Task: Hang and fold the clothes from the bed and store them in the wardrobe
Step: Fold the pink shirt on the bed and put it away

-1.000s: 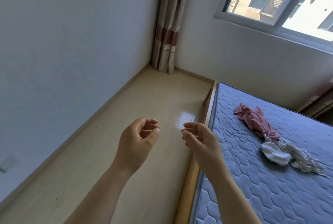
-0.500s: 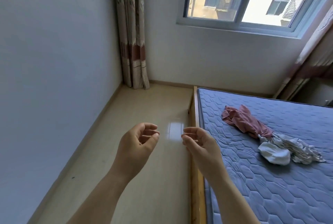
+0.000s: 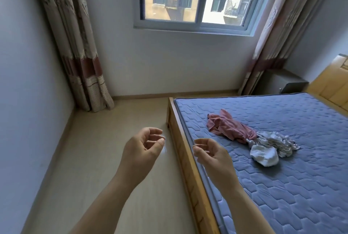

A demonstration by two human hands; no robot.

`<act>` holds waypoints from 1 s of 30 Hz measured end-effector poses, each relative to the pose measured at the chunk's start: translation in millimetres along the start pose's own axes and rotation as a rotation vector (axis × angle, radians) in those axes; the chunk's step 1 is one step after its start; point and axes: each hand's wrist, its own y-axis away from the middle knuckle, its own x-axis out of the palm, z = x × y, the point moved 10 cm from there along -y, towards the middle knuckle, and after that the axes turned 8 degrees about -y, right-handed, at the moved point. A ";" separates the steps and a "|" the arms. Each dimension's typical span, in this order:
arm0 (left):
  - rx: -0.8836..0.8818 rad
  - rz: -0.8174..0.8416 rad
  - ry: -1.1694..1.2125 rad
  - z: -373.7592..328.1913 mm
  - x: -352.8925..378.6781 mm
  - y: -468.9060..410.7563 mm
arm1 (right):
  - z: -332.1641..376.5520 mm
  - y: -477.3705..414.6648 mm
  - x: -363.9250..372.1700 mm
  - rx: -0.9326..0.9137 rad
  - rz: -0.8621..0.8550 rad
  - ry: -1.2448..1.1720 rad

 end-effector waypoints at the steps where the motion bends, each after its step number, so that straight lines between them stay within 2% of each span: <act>1: 0.013 0.027 0.003 1.6 -2.2 -16.2 | 2.0 -10.2 5.5 0.002 -0.024 -0.008; 7: 0.048 0.137 0.015 17.1 4.6 -89.8 | -1.8 -59.6 18.3 0.043 -0.139 -0.010; 16: 0.113 0.269 -0.014 34.3 55.4 -224.8 | -40.4 -173.5 8.1 0.068 -0.278 -0.054; 25: 0.134 0.337 -0.052 17.7 119.0 -351.9 | -48.7 -287.5 -27.0 0.058 -0.376 -0.092; 30: 0.135 0.453 -0.052 25.4 173.4 -399.6 | -70.5 -328.9 -47.0 0.120 -0.444 -0.104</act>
